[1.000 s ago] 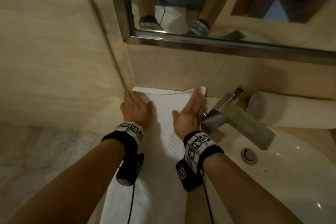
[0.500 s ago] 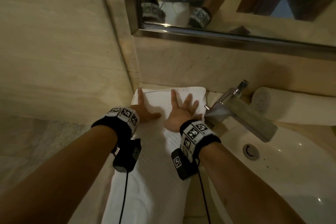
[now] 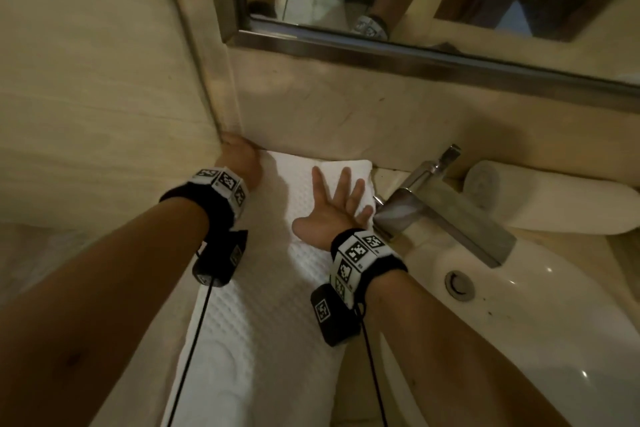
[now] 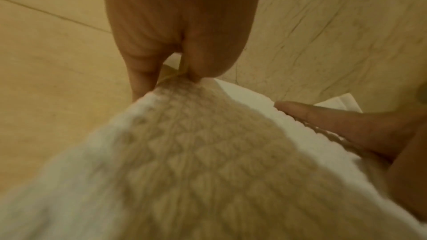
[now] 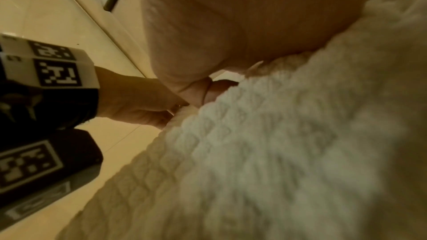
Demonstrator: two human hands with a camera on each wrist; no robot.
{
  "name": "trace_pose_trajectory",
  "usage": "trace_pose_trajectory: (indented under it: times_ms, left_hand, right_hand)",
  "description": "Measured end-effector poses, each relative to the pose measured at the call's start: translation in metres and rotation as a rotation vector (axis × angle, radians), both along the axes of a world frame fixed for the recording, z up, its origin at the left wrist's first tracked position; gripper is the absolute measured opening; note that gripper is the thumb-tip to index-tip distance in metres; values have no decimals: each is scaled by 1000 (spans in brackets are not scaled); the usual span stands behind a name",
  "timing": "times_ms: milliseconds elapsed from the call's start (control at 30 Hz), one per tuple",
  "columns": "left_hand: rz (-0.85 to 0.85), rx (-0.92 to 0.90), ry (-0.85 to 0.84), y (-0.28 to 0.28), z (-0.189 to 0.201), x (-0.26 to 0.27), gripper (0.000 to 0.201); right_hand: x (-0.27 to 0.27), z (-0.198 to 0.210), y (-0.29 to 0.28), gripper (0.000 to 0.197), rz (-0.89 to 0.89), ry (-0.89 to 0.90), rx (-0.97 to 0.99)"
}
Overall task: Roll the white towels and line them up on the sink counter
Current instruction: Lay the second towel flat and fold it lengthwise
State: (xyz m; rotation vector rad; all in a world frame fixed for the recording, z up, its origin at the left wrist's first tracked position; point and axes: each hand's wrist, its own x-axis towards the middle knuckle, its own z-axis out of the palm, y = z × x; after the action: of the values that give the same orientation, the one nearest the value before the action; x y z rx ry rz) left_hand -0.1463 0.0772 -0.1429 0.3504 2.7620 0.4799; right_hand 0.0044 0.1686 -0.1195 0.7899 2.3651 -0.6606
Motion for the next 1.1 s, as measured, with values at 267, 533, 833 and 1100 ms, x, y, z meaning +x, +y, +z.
trace_pose_trajectory:
  times_ms: [267,533,833,1100]
  left_hand:
    - [-209,-360,248,-3,26,3,33]
    - [-32,-199,105,9,4,5,55]
    - [32,166,-32,-12,4,35,78]
    - [-364,-210,73,-31,38,132,76]
  right_hand:
    - [0,0,-1,100,-34,11,-7]
    - [-1,-4,2,98,-37,26,-12]
    - [9,-10,8,96,-222,288,-108]
    - [38,-12,-1,64,-160,535,-47]
